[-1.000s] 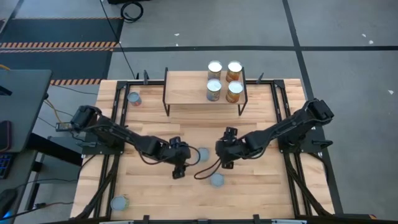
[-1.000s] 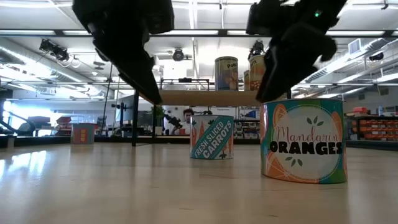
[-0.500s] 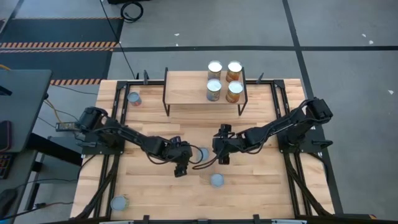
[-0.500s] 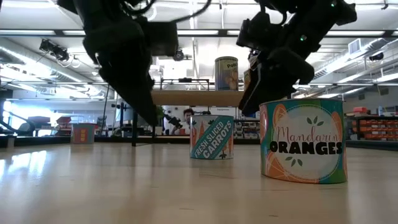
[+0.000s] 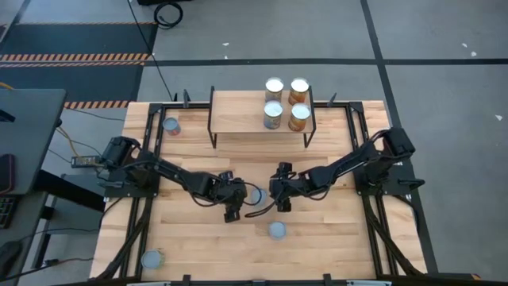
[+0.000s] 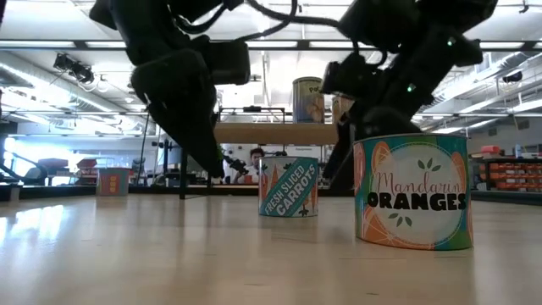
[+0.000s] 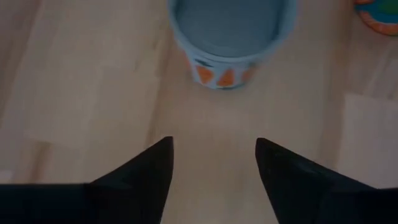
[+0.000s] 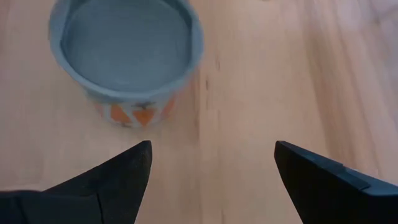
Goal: Pick and place cans onto a shelf
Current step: Put the canned sliced carrot on the shelf
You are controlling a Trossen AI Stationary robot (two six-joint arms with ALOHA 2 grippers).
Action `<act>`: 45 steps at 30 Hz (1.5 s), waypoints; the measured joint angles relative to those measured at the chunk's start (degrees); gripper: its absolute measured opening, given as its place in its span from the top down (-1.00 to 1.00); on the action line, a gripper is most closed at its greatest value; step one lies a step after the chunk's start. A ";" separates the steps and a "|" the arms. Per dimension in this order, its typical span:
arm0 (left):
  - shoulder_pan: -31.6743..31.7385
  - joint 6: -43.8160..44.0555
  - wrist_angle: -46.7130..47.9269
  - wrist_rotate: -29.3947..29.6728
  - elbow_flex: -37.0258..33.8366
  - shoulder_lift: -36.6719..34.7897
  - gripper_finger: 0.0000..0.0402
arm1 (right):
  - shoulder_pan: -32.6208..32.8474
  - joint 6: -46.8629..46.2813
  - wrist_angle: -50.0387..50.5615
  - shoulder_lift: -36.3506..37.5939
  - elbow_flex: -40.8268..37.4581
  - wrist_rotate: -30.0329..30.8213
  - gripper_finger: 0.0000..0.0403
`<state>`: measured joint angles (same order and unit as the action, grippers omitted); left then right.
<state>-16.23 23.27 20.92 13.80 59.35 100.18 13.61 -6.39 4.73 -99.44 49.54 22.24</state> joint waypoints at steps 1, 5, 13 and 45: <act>0.09 -0.46 0.10 0.00 0.00 0.00 -0.22 | 0.02 0.00 -0.97 -0.83 0.62 -0.02 -0.72; 0.03 -1.48 0.08 -0.51 0.00 0.00 -0.48 | 0.13 0.02 -3.91 -3.04 3.19 0.05 -0.72; 0.00 -7.44 -2.03 -0.53 0.00 0.00 -0.77 | 0.13 -0.92 -7.34 -4.63 5.41 0.49 -0.72; 10.31 -5.76 15.17 2.78 19.53 -3.72 -0.44 | 7.63 -18.86 20.47 30.58 5.55 4.07 -0.72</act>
<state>-5.92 17.50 36.09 16.58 78.88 96.47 21.24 -25.26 25.19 -68.87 55.09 26.30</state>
